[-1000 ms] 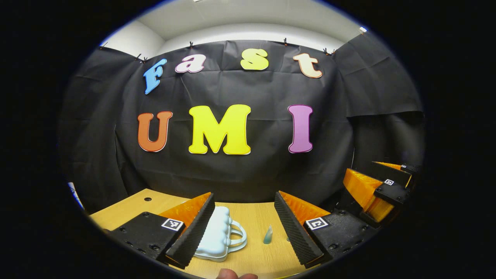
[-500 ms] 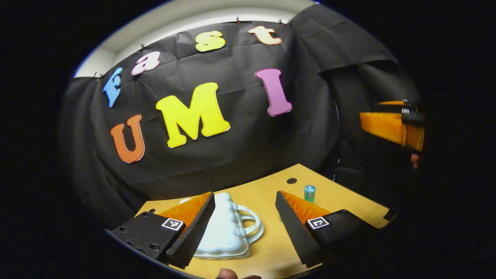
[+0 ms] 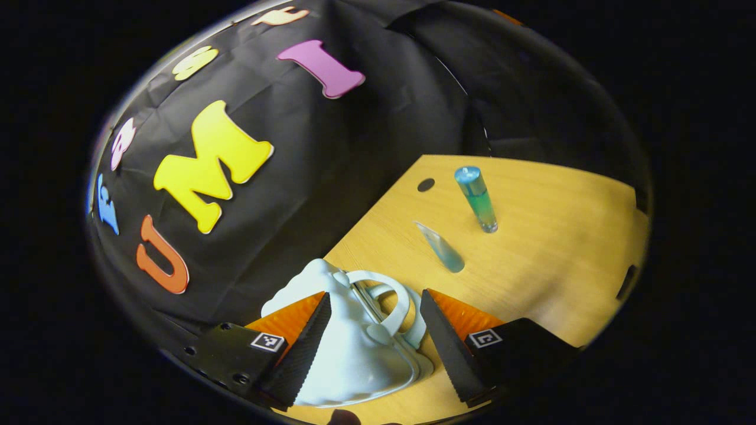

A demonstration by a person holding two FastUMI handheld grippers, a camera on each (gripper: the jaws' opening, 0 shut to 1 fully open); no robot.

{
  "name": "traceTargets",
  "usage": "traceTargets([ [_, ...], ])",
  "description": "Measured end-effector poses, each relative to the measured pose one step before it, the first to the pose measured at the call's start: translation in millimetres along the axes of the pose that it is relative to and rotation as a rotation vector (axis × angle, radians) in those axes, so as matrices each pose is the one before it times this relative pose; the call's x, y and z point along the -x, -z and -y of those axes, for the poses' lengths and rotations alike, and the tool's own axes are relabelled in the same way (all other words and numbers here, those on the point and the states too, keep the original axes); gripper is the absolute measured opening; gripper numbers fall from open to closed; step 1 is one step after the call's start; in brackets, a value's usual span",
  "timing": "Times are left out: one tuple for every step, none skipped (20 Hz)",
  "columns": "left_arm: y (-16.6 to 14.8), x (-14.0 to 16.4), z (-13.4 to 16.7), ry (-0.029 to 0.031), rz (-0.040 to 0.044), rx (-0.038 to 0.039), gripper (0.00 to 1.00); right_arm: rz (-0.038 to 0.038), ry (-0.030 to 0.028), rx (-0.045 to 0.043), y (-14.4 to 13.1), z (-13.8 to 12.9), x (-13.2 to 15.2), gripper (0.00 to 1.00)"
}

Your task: First open the suitcase, pack the skin care products into it, and then close the suitcase.

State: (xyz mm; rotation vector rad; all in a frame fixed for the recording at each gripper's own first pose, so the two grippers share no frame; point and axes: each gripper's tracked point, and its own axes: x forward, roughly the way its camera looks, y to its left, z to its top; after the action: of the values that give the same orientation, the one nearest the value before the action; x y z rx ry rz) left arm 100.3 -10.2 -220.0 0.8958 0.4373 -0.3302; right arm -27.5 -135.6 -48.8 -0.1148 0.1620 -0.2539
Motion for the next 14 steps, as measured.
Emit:
traceTargets([
  [7.44,-7.61,2.75,0.00678,-0.03747,-0.04794,0.96,-0.00859,0.01319,0.00110,2.35,4.13,-0.25,0.80],
  [6.79,-8.55,6.46,0.01573,-0.03201,-0.03575,0.95,-0.00912,0.01069,-0.00112,2.28,3.28,-1.40,0.80],
  [6.44,-7.78,5.06,0.01628,-0.03711,-0.03135,0.95,-0.00751,0.01078,-0.00069,1.17,3.80,-0.71,0.80],
  [4.50,-7.14,3.85,0.01511,-0.02961,-0.02716,0.94,-0.00289,0.01178,0.00022,0.92,3.38,0.18,0.80],
  [4.18,-6.43,3.45,0.01262,-0.02524,-0.02638,0.94,0.00008,0.01340,0.00055,0.09,3.87,-0.03,0.80],
  [0.46,-5.44,1.75,0.00685,-0.00922,-0.02333,0.93,-0.00123,0.01260,0.00138,1.15,3.47,0.83,0.80],
  [0.95,-3.41,0.97,0.00644,-0.00578,-0.01184,0.92,-0.00538,0.01019,-0.00120,1.82,2.94,0.10,0.80],
  [-0.20,-5.31,1.80,0.01117,-0.00751,-0.00951,0.89,-0.00989,0.00358,-0.00603,3.92,1.34,0.86,0.80],
  [0.29,-4.59,0.22,0.00417,-0.00834,-0.01322,0.86,-0.01408,0.00004,-0.00746,4.28,0.18,1.05,0.81],
  [-0.26,-4.25,1.38,0.00913,-0.00876,-0.01675,0.79,-0.01008,0.00382,-0.00576,3.24,2.17,0.39,0.81],
  [1.26,-3.96,2.82,0.00857,-0.01397,-0.01543,0.76,-0.00429,0.00594,-0.00313,0.96,0.74,0.19,0.81],
  [0.80,-3.17,1.87,0.00727,-0.01579,-0.01350,0.69,0.00160,0.00590,-0.00160,0.31,1.87,2.29,0.81],
  [1.25,-3.06,0.79,0.00748,-0.01345,-0.01260,0.67,0.00306,0.00751,0.00021,-1.01,1.18,0.99,0.81],
  [1.82,-3.61,2.11,0.01088,-0.01843,-0.01108,0.64,0.00026,0.00386,0.00020,0.64,0.44,0.74,0.81],
])
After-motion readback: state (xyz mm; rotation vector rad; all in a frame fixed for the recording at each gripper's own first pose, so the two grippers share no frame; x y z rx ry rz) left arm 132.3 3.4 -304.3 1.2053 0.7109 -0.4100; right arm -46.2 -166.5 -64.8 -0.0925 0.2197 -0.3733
